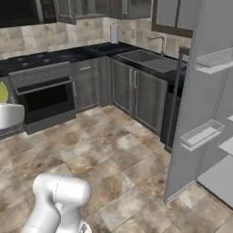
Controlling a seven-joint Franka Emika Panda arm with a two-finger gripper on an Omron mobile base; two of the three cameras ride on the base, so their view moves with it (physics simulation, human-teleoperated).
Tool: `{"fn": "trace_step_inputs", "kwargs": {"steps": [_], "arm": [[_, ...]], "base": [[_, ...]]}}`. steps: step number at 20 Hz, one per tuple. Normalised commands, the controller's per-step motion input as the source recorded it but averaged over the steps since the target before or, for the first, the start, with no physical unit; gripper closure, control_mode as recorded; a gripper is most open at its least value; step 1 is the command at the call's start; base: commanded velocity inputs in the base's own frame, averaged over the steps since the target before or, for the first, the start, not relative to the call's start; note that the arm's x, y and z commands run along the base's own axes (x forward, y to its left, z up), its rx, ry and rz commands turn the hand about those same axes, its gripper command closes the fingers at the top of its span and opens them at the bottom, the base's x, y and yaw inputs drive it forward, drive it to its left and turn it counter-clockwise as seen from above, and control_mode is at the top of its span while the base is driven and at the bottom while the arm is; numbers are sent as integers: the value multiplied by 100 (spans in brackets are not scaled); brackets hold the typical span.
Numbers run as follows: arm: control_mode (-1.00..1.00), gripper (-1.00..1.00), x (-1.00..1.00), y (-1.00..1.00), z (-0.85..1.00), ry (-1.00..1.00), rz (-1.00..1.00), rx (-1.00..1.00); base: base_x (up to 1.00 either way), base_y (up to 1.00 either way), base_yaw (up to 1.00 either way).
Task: There is a bowl on the dining counter. Grab a lemon wedge from the fridge and place it in the bowl. Then get the liquor bottle and glass cup from the cabinet and place them next to the bowl.
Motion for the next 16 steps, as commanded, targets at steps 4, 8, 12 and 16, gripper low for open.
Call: {"fn": "trace_step_inputs", "kwargs": {"steps": [4,8,12,16], "arm": [[100,100,0,0,0,0,0,0],[100,100,0,0,0,0,0,0],[100,100,0,0,0,0,0,0],[100,100,0,0,0,0,0,0]], "base": [[-33,72,73],[-39,74,69],[-48,79,63],[-51,80,62]]}}
